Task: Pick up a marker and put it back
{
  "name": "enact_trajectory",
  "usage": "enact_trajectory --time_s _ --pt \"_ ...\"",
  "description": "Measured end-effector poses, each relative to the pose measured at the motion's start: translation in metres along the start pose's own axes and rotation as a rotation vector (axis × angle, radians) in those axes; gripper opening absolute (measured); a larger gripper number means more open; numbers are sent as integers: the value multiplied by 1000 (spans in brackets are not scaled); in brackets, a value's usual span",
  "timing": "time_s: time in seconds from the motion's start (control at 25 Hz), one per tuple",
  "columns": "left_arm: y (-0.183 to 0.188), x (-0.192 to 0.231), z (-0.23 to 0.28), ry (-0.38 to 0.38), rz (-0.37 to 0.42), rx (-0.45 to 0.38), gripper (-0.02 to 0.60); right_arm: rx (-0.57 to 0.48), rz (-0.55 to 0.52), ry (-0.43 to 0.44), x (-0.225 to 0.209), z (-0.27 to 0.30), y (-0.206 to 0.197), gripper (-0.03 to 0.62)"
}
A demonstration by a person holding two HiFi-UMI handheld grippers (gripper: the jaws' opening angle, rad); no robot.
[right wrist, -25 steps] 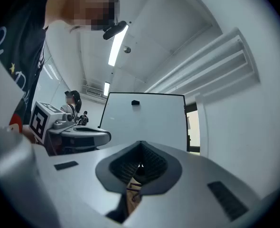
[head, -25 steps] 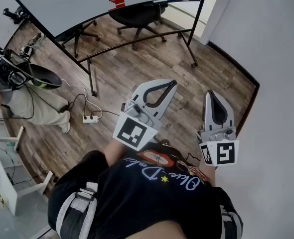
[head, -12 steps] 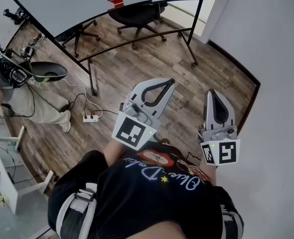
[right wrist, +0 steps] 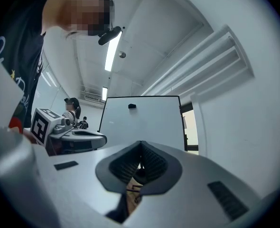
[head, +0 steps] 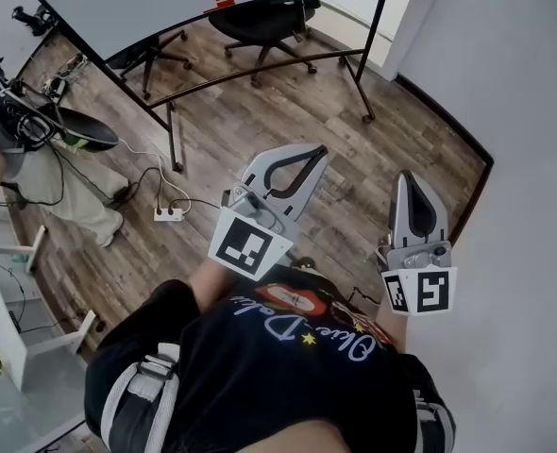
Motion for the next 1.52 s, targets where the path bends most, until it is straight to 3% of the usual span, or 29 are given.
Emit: enact_trajectory --time_s 0.32,0.6,0.8,1.52 --pt "-2 -21 4 -8 4 13 3 14 32 -4 -9 -23 -12 0" --pt "-20 -12 20 -9 -4 16 3 43 45 -46 -23 -17 -21 0" --pt "-42 16 46 11 -36 -3 3 50 14 -62 -39 12 -23 0" --pt "-100 136 139 23 2 -13 3 70 -1 -40 -92 171 -36 0"
Point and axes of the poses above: the fingertips, and each gripper's own axes: z forward along the fingers, x to its left, y out of its top, the point moved 10 cm from there along -z, backward along the fingers, and after that the axes turned 5 degrees about z, right-handed, at the moved point
